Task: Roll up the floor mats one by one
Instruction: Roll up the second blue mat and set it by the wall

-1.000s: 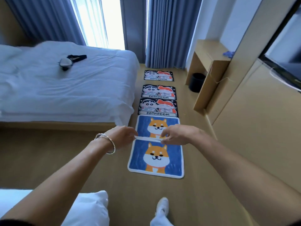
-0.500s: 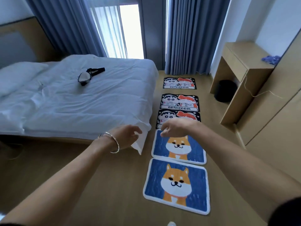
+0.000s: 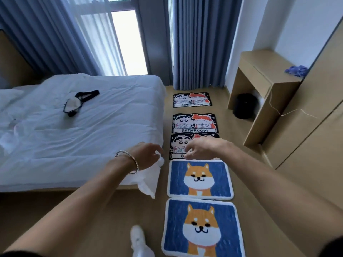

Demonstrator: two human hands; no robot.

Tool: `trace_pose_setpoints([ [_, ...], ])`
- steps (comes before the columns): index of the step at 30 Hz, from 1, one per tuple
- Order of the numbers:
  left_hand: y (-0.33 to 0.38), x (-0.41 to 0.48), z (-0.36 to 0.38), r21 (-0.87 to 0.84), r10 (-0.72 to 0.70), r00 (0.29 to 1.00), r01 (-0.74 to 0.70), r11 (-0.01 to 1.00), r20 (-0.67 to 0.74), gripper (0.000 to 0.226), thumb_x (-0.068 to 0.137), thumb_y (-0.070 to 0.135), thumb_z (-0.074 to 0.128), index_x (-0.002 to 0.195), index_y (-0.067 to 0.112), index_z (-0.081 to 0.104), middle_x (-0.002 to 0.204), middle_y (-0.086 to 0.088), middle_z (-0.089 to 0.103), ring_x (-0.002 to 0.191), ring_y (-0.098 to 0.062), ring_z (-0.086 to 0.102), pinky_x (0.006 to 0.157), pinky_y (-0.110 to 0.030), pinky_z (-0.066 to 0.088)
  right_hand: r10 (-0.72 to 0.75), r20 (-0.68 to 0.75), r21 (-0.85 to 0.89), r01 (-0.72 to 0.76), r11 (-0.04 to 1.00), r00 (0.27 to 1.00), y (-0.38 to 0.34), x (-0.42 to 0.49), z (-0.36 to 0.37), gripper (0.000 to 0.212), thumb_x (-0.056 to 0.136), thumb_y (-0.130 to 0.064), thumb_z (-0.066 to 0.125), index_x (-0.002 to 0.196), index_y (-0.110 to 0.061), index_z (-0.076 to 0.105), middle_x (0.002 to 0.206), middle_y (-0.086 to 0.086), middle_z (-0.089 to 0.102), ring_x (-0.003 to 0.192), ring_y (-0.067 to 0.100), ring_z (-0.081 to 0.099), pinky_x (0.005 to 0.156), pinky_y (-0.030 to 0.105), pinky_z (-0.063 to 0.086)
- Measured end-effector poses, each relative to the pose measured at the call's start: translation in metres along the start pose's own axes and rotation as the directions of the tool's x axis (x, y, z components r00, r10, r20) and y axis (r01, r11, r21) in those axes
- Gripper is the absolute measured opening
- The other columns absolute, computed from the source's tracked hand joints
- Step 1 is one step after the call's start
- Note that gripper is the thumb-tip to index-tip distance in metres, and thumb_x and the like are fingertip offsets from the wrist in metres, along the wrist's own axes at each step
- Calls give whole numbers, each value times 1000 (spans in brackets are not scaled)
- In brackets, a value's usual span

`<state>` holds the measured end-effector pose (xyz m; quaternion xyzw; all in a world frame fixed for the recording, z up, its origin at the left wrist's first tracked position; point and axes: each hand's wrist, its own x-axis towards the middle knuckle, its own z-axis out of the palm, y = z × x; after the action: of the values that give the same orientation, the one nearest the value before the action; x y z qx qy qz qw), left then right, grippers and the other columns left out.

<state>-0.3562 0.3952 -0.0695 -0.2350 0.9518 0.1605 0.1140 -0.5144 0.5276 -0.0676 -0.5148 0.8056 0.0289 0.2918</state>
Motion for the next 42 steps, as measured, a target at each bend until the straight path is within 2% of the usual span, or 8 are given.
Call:
trace_pose_setpoints([
  [8,-19,145,-21,115,316,945,-324,939,81,30,94,22,47,118,27,63,117,-7,66,106,-26,60,87,-28,45,336,-29,187,-325,927,942,47,51,-24,41,97,-40,48,125,-13,60,129,6,59,114,25,55,98,38,45],
  [14,-18,216,-27,150,569,778,-616,773,266,31,97,21,45,123,24,61,114,-7,66,103,-25,62,80,-25,44,595,44,364,-568,739,802,40,72,-7,38,95,-38,48,121,-14,62,126,4,61,111,25,57,95,38,46],
  [22,8,214,-6,78,721,575,-799,596,386,30,93,19,50,120,24,62,113,-7,66,106,-25,61,87,-27,47,793,111,523,-713,466,600,2,18,30,35,94,-37,49,119,-14,61,125,7,60,108,26,57,93,37,47],
  [27,-1,169,12,100,766,509,-852,515,392,31,94,20,49,123,25,61,120,-6,65,112,-24,58,92,-25,41,846,132,622,-707,335,516,-45,-10,75,35,96,-36,49,117,-11,61,120,8,62,106,28,58,90,37,47],
  [32,-53,127,51,123,707,491,-854,505,510,34,94,18,46,123,28,60,119,-6,64,108,-24,59,90,-29,44,807,236,673,-690,266,541,-94,10,157,45,96,-34,45,119,2,59,126,23,58,113,40,55,92,48,46],
  [36,-80,112,82,153,649,476,-858,489,593,34,96,18,42,125,29,57,125,-9,60,113,-26,55,91,-29,43,779,326,701,-690,181,535,-137,22,209,39,94,-35,46,113,-5,63,119,17,63,108,34,60,89,42,49],
  [39,-87,112,112,151,627,433,-879,452,647,34,96,20,43,125,29,57,126,-5,61,114,-25,55,94,-30,43,788,366,746,-663,71,495,-151,23,240,37,95,-30,44,106,0,62,115,21,62,90,30,62,68,31,40],
  [42,-98,119,153,118,583,378,-893,433,719,34,94,23,43,125,32,57,123,-5,62,111,-24,56,93,-34,46,793,405,761,-649,-17,455,-159,36,277,34,94,-29,46,107,-3,63,112,17,64,96,29,62,74,34,46],
])
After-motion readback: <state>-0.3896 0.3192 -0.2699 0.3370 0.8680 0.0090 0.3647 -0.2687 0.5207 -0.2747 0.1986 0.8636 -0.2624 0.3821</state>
